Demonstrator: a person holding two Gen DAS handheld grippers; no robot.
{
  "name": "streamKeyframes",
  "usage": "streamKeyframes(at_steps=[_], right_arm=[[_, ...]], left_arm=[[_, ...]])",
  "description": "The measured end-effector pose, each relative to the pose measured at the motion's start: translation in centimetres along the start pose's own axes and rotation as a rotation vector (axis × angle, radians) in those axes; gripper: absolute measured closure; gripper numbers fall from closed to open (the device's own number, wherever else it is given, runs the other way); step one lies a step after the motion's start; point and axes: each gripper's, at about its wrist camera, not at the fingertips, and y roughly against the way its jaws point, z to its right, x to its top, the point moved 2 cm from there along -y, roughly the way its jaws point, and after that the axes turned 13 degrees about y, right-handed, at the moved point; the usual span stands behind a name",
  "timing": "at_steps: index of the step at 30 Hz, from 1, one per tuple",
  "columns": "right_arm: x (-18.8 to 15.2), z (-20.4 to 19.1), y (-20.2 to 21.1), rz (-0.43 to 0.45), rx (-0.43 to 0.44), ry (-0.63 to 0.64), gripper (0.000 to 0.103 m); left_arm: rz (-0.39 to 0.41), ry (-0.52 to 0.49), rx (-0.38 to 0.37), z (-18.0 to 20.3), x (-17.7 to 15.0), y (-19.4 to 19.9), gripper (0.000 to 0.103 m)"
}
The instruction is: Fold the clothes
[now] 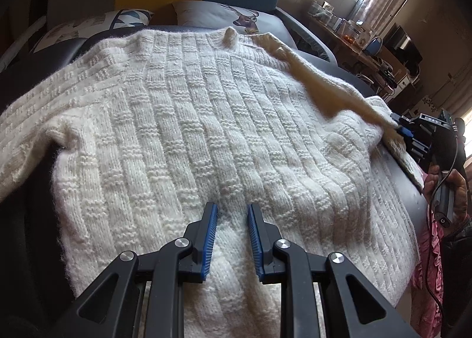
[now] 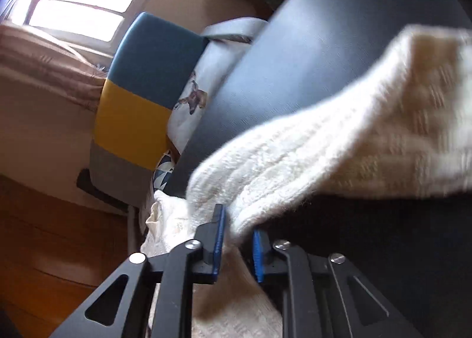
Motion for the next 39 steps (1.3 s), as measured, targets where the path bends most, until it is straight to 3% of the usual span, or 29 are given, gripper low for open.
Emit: streamKeyframes(at_steps=[4,7,12,15,17,19,21,22,24,27,29,33,36,39], right_arm=[[4.0,-2.7,1.2,0.078,-0.101,0.148,0.092],[7.6,-3.4,-0.1,0.077,-0.173,0.192,0.093],[11.1,-0.9,-5.7,-0.062,-0.26,0.138,0.093],[10.3,1.5,-9.0,-0.162,-0.296,0.085,0.092],[9.7,2.3,-9.1,-0.149,-0.28,0.079,0.092],[9.4,2.5,-8.6,-0.141,-0.265,0.072,0.085],[9.5,1.4,-6.7,-0.104,-0.277,0.142,0.069],[9.6,0.7,-5.8,-0.085,-0.279,0.179,0.065],[9.6,-1.8,-3.8,-0.053,-0.246,0.268,0.05],[8.5,-7.3,-3.0,-0.052,-0.176,0.487,0.037],[6.7,-10.8,-4.6,-0.126,-0.098,0.61,0.035],[1.5,-15.6,-9.7,-0.277,-0.087,0.861,0.035],[-1.7,-16.0,-13.4,-0.379,-0.149,0.988,0.035],[-3.0,-14.3,-15.5,-0.438,-0.181,0.998,0.035]], left_arm=[[-0.012,-0.003,-0.013,-0.1,0.0,0.0,0.082],[-0.021,-0.023,-0.01,0.0,0.0,0.0,0.082],[-0.024,-0.037,0.0,0.2,0.0,-0.1,0.082],[-0.025,-0.043,0.01,0.4,-0.3,-0.2,0.082],[-0.031,-0.045,0.016,0.6,-0.2,-0.3,0.082],[-0.037,-0.046,0.019,0.9,0.1,0.0,0.082],[-0.012,-0.06,0.004,1.3,1.0,1.0,0.082],[0.012,-0.072,-0.009,1.6,1.7,1.6,0.082],[0.06,-0.099,-0.035,2.1,3.1,3.0,0.081],[0.127,-0.185,-0.047,3.9,7.3,3.4,0.077],[0.117,-0.23,-0.114,5.4,10.5,2.3,0.074],[0.001,-0.231,-0.264,7.9,16.5,-1.4,0.064],[-0.059,-0.146,-0.299,8.5,20.3,-5.2,0.063],[-0.119,-0.135,-0.322,9.1,22.8,-8.4,0.06]])
